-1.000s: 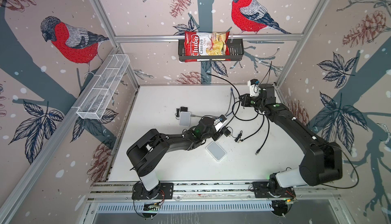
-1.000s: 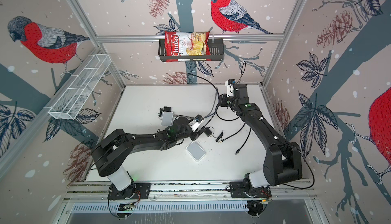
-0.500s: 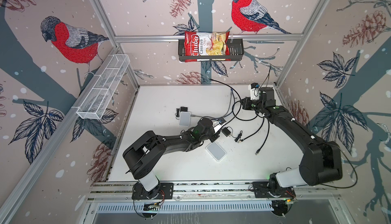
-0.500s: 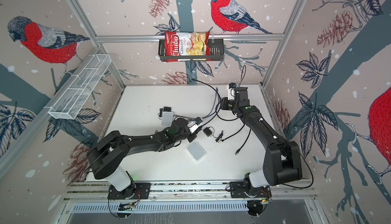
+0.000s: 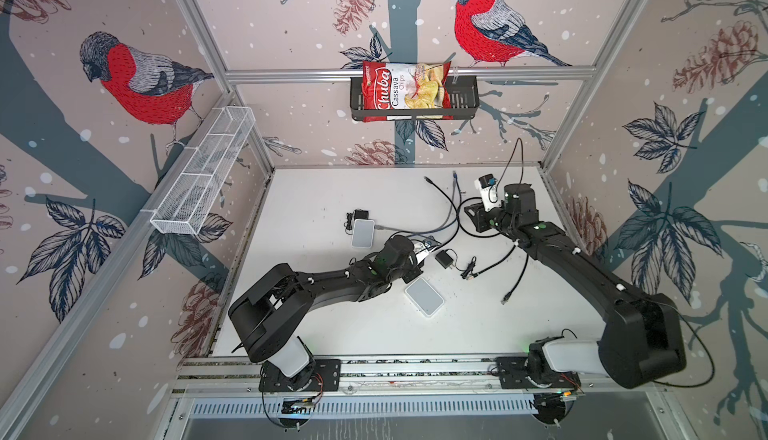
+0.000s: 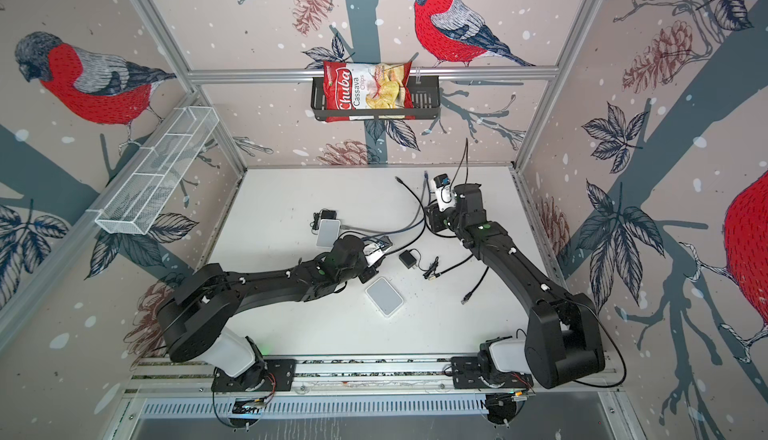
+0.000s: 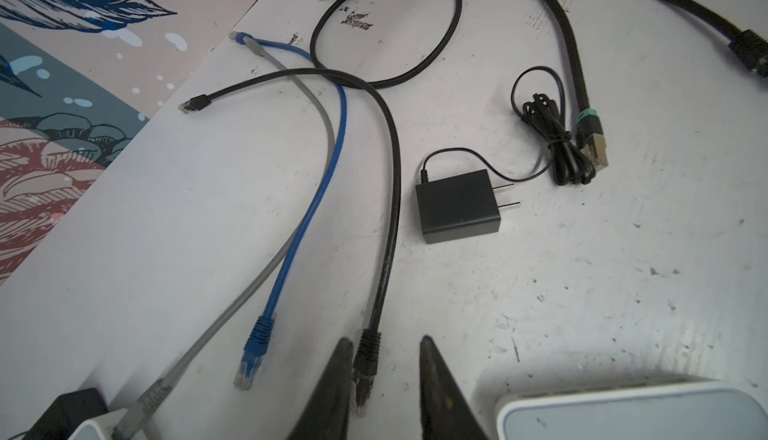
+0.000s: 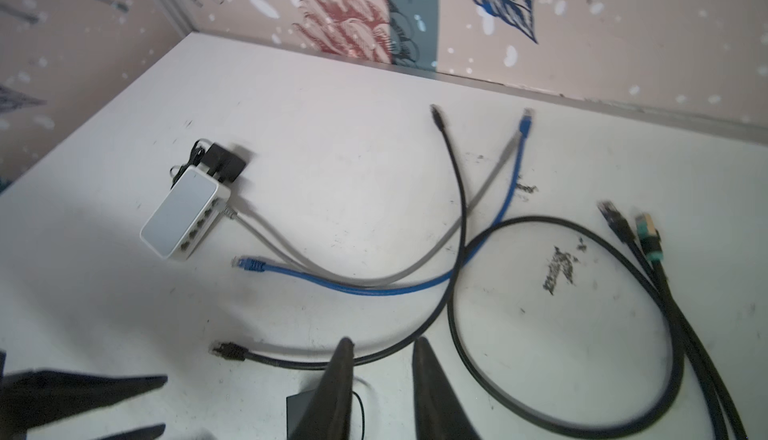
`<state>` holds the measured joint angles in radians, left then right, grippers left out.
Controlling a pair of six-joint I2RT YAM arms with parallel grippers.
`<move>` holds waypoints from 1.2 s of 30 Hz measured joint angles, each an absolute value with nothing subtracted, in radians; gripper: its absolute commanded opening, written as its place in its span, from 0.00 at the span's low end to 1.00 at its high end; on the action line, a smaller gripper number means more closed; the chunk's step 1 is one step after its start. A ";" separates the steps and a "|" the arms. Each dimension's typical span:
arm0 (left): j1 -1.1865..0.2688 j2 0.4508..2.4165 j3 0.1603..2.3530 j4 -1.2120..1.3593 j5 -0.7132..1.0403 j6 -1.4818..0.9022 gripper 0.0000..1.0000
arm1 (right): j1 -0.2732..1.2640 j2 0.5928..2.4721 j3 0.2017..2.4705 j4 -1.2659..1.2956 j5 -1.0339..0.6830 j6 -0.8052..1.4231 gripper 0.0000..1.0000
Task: Insert the plug into the switch port
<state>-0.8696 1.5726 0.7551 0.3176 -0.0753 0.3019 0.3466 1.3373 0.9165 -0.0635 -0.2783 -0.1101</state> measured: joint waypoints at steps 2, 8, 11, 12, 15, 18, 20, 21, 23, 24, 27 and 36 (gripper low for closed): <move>-0.868 1.542 0.724 0.329 -0.104 0.283 0.34 | 0.405 1.330 0.871 -0.027 -0.276 -0.241 0.30; -0.789 1.394 0.613 0.388 -0.123 0.136 0.62 | 0.455 1.422 0.933 -0.031 -0.326 -0.558 0.31; -0.738 1.318 0.562 0.418 -0.109 0.038 0.73 | 0.474 1.508 1.025 -0.086 -0.363 -0.686 0.31; -0.728 1.299 0.548 0.425 -0.108 0.016 0.76 | 0.482 1.534 1.050 -0.109 -0.372 -0.720 0.31; -0.706 1.257 0.529 0.427 -0.109 -0.045 0.84 | 0.508 1.617 1.120 -0.199 -0.400 -0.820 0.31; -0.685 1.233 0.527 0.418 -0.118 -0.098 0.96 | 0.539 1.689 1.168 -0.273 -0.426 -0.895 0.31; -0.669 1.225 0.523 0.405 -0.134 -0.134 0.97 | 0.561 1.736 1.186 -0.310 -0.434 -0.933 0.31; -0.661 1.224 0.519 0.401 -0.137 -0.154 0.97 | 0.570 1.756 1.193 -0.323 -0.436 -0.947 0.31; -0.643 1.223 0.511 0.390 -0.143 -0.179 0.97 | 0.586 1.802 1.213 -0.353 -0.440 -0.972 0.30; -0.635 1.223 0.508 0.383 -0.147 -0.189 0.98 | 0.593 1.819 1.223 -0.364 -0.442 -0.978 0.30; -0.612 1.220 0.496 0.367 -0.158 -0.222 0.97 | 0.612 1.874 1.254 -0.394 -0.443 -0.999 0.30; -0.579 1.151 0.451 0.352 -0.169 -0.263 0.97 | 0.639 1.975 1.327 -0.469 -0.444 -1.045 0.30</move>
